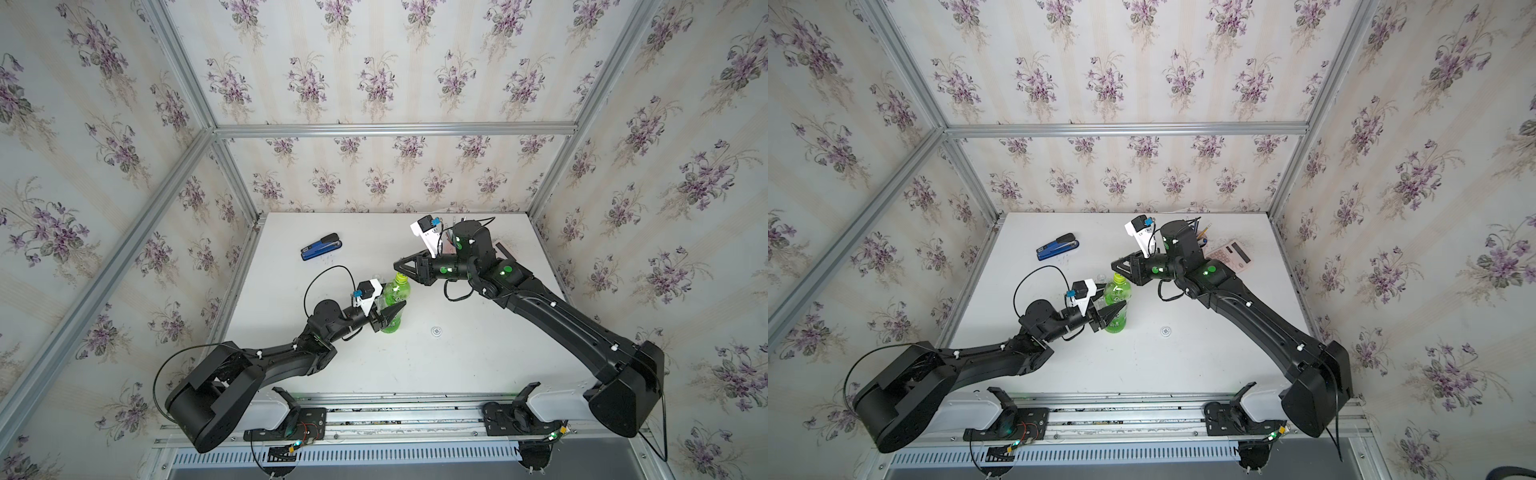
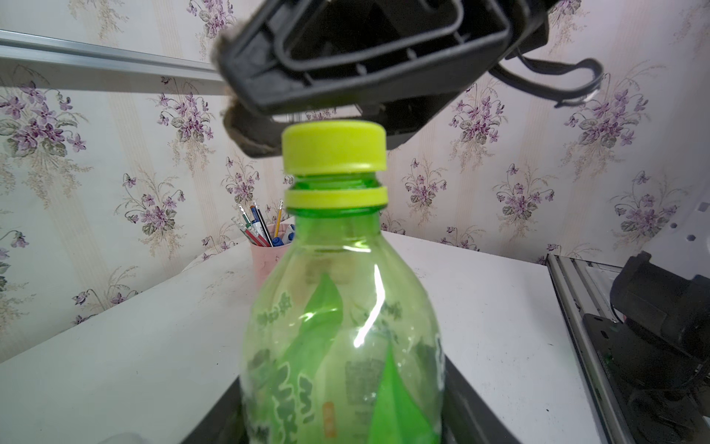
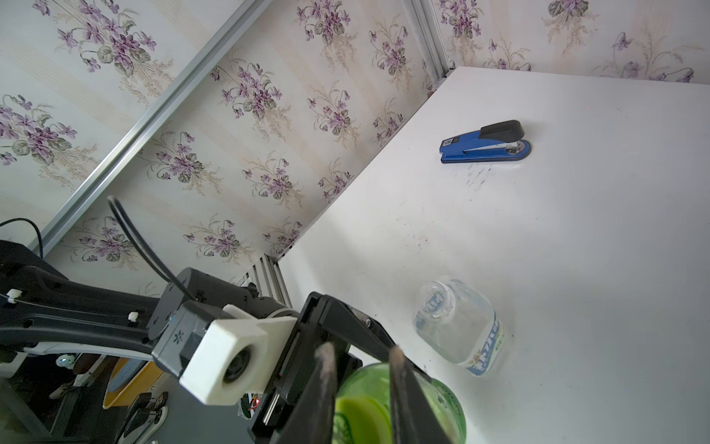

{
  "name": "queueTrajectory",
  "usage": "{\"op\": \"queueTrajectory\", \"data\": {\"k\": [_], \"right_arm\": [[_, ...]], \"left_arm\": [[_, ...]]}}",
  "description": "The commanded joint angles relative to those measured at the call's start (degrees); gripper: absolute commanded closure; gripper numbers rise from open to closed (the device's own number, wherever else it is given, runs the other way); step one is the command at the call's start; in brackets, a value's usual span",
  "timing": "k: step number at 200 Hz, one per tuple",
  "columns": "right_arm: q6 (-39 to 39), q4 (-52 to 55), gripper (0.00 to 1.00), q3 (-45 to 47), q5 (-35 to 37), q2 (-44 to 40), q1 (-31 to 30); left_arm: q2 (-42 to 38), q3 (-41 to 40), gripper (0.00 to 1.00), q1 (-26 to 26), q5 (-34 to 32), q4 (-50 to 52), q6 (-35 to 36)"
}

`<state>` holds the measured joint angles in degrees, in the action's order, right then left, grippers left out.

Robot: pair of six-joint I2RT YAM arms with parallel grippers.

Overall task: Screw on the bottle caps
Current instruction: Screw the bottle cap onto the plastic bottle.

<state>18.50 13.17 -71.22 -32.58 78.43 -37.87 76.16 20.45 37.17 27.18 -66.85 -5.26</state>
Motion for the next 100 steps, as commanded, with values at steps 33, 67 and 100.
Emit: {"op": "queueTrajectory", "data": {"k": [33, 67, 100], "right_arm": [[0.8, -0.1, 0.79, 1.4, -0.8, -1.9, 0.0], [1.0, 0.2, 0.83, 2.9, -0.2, -3.5, 0.0], [1.9, 0.2, 0.84, 4.0, -0.6, -4.3, 0.0]], "left_arm": [[-1.0, 0.1, 0.38, 0.0, -1.7, -0.6, 0.0], [-0.9, 0.8, 0.38, 0.0, -2.6, 1.0, -0.4], [-1.0, 1.0, 0.38, 0.0, -3.5, 1.9, -0.5]]}}
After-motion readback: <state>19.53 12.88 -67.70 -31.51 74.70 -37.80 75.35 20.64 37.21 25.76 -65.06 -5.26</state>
